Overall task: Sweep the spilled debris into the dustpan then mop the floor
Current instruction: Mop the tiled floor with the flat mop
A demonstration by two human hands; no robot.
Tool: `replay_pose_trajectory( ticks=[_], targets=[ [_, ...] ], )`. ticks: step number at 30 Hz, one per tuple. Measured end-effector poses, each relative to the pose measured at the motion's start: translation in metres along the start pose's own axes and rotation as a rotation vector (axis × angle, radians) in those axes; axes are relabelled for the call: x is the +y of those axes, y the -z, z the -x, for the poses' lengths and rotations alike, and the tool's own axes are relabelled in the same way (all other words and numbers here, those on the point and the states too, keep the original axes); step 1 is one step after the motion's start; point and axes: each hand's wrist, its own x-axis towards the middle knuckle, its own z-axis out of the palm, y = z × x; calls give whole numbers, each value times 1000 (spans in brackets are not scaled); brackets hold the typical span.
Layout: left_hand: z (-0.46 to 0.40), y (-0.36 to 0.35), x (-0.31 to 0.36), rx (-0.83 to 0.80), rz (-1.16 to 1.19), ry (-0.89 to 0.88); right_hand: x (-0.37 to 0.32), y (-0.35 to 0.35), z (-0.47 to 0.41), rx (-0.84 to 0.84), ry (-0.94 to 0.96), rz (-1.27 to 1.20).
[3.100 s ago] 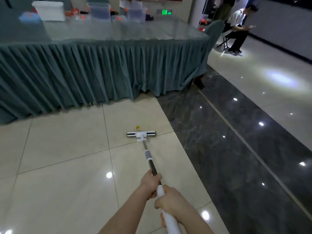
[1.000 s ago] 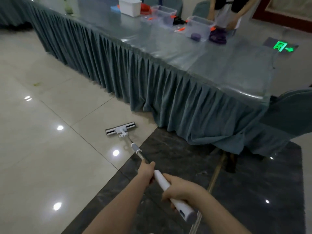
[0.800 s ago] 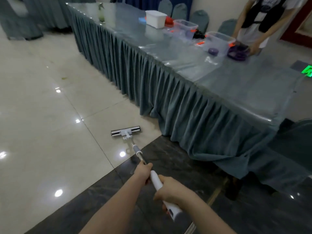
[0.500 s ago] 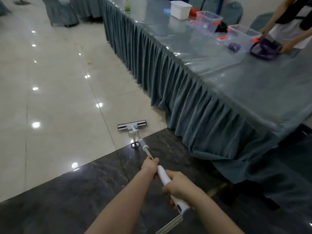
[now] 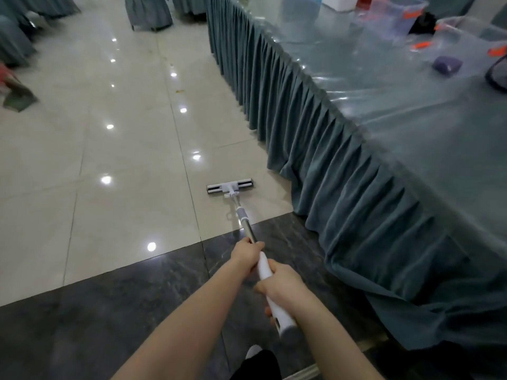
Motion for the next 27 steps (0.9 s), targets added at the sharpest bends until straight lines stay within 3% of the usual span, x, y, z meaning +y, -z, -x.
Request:
replay_pose_trajectory(
  ticks=[8, 21, 27],
  targets=[
    [-122, -8, 126, 2, 151, -1, -100, 80, -142, -20, 14, 56],
    [-325, 71, 359, 47, 347, 76, -364, 160, -357, -95, -41, 145],
    [-421, 114, 461, -22, 384, 34, -483, 185, -479, -135, -21, 174]
  ],
)
